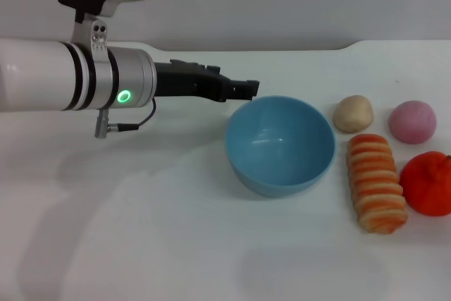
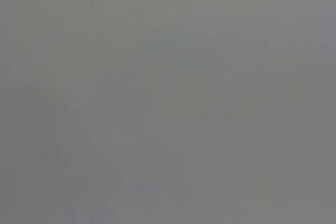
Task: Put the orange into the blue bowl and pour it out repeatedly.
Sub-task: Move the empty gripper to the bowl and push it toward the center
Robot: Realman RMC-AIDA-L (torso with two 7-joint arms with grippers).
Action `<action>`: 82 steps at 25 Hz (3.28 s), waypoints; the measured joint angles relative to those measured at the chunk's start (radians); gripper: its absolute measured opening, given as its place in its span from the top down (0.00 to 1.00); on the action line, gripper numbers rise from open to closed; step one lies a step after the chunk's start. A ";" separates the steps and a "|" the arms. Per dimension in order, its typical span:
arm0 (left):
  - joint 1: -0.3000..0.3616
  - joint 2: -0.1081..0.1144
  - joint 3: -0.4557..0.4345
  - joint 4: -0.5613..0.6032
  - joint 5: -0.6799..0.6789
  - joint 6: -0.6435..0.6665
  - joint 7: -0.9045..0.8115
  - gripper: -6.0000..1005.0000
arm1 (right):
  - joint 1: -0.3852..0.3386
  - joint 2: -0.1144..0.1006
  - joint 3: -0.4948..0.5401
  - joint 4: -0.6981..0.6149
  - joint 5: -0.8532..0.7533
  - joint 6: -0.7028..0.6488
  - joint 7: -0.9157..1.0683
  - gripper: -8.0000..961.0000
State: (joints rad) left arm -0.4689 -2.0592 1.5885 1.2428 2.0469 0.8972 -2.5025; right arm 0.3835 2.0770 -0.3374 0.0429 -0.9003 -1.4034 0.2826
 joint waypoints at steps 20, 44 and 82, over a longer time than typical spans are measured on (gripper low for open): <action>-0.029 -0.004 0.057 -0.194 -0.144 -0.116 0.058 0.24 | -0.001 0.000 0.000 0.000 0.000 0.003 0.000 0.35; -0.069 -0.009 0.274 -0.316 -0.147 -0.270 0.054 0.32 | -0.004 0.001 0.000 0.006 0.000 0.017 0.000 0.35; -0.137 0.001 0.171 -0.242 0.046 -0.297 0.080 1.00 | -0.014 -0.009 -0.024 -0.049 -0.063 0.156 0.246 0.35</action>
State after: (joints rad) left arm -0.6059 -2.0586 1.7594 1.0011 2.0926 0.5999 -2.4221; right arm 0.3699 2.0681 -0.3616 -0.0062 -0.9633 -1.2472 0.5289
